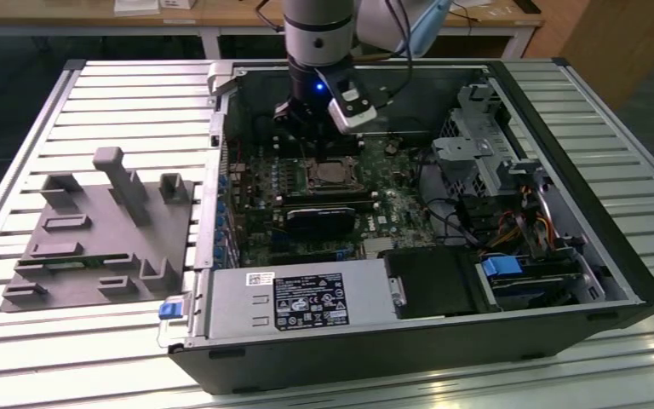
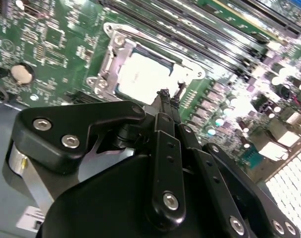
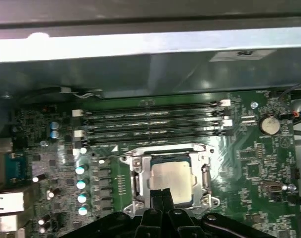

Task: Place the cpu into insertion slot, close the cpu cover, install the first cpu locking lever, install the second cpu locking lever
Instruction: 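Install the first cpu locking lever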

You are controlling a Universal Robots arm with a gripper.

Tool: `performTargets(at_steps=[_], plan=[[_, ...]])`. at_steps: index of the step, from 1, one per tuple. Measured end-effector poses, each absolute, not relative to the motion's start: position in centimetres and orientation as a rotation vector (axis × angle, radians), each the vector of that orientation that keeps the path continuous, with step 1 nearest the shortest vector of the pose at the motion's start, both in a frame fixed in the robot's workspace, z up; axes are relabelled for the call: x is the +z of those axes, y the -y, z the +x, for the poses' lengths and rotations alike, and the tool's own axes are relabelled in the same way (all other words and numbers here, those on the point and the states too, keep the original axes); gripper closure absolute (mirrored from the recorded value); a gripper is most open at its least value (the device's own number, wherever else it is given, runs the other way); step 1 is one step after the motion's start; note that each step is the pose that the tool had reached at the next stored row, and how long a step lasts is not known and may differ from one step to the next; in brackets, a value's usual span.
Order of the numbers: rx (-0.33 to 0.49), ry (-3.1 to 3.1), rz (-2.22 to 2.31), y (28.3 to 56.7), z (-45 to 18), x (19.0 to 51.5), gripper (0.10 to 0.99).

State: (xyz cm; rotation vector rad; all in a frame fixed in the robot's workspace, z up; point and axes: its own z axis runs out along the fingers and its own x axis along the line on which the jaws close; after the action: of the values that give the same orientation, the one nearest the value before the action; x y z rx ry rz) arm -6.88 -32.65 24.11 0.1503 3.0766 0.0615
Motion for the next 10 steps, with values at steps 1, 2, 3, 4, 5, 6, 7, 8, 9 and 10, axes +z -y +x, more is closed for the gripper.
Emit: performTargets(at_steps=[1, 2, 3, 4, 5, 6, 7, 8, 9, 10], plan=[[0.062, -3.077, 0.151, 32.7, -7.1, 24.1, 0.984], [0.061, -3.076, 0.152, 32.7, -7.4, 24.1, 0.984], [0.061, -3.076, 0.154, 32.6, -7.6, 24.1, 0.984], [0.061, -3.076, 0.155, 32.6, -7.9, 24.1, 0.984], [0.061, -3.076, 0.156, 32.6, -8.2, 24.1, 0.984], [0.061, -3.076, 0.157, 32.6, -8.4, 24.1, 0.984], [0.061, -3.076, 0.158, 32.6, -8.7, 24.1, 0.984], [0.061, -3.076, 0.16, 32.6, -8.9, 24.1, 0.984], [0.061, -3.076, 0.161, 32.6, -9.2, 24.1, 0.984], [0.061, -3.076, 0.162, 32.6, -9.4, 24.1, 0.984]])
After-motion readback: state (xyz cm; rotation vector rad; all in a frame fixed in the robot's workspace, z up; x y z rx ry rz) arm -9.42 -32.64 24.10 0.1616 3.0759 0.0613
